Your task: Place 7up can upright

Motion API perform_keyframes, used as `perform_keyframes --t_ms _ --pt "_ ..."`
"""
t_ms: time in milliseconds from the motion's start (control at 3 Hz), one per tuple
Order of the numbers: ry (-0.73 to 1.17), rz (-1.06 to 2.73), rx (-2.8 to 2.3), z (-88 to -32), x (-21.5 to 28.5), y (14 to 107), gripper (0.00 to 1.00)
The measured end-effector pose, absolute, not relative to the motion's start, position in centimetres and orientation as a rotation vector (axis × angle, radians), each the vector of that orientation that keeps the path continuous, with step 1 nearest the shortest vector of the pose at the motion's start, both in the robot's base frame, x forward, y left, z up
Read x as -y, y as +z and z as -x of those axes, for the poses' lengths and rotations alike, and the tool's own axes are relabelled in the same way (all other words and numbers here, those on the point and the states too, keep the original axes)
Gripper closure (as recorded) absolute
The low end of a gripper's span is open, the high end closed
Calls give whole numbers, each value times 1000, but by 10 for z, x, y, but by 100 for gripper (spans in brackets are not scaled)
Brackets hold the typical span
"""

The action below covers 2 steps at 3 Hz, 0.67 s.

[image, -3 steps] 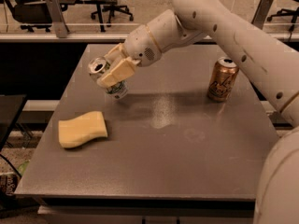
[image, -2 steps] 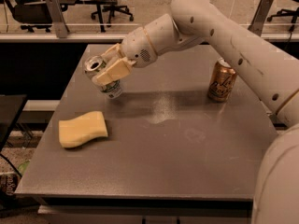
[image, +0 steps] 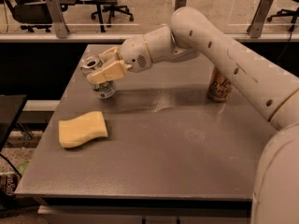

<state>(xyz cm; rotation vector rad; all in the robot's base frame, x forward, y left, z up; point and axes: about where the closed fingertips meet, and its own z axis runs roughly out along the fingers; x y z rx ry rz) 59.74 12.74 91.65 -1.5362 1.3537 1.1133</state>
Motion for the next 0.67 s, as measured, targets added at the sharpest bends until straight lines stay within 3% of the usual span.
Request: perform_keyframes --t_ms 667 --pt "1181 1439 -1322 -605 -134 910 38"
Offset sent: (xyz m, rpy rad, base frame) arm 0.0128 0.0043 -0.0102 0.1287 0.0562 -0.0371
